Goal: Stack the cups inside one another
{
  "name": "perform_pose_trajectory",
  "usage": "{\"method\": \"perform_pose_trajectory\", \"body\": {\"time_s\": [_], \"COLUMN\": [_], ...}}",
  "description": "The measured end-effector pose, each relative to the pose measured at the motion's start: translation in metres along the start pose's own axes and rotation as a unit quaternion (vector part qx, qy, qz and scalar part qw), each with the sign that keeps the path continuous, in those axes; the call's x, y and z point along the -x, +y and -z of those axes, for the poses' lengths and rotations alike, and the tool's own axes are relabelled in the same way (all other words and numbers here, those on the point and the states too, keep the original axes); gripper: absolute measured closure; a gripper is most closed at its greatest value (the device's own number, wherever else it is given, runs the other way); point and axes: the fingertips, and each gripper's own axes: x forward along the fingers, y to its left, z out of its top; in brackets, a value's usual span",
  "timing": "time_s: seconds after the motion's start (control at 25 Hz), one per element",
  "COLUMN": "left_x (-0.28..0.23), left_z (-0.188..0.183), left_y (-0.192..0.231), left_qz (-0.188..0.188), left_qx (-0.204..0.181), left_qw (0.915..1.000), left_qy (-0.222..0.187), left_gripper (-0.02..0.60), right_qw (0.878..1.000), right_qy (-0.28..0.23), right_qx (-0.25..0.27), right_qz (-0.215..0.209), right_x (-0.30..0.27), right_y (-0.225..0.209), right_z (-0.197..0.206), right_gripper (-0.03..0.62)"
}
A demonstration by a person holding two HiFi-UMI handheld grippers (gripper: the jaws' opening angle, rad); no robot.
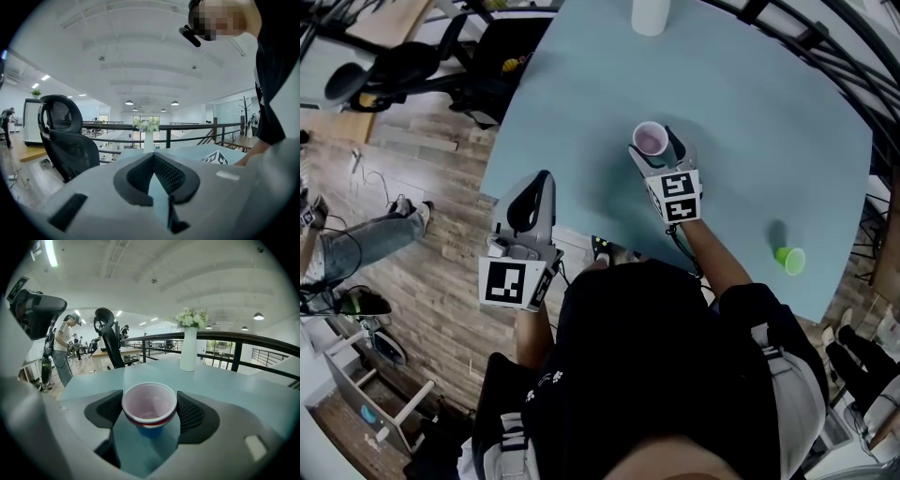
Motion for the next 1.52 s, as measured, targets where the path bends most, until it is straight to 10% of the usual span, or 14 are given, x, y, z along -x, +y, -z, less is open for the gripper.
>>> {"method": "perform_pose_trajectory", "body": {"time_s": [0.52, 0.84, 1.52], "left_x": [0.005, -0.037, -0.101], "left_z": [0.001, -0.009, -0.011], "left_y": [0.012, -0.038, -0.178], "left_qz": [0.012, 0.109, 0.324], "left_qx": [0.009, -0.007, -0.03], "left_qw": [0.9998, 0.9937, 0.9454], "left_qy": [-0.011, -0.025, -0.022], "left_gripper": [0.589, 0.589, 0.589], "right_qw": [1.0, 0.992, 0.944], "right_qy": [-0.022, -0.098, -0.185], "right_qx": [-0.015, -0.047, -0.103], "right_qz": [0.011, 0.062, 0.253], "right_x": [0.007, 0.069, 0.234], "right_y": [0.008, -0.02, -0.09], "right_z": [-0.016, -0.048, -0.024], "right_gripper": [0.198, 0.215, 0.507]}}
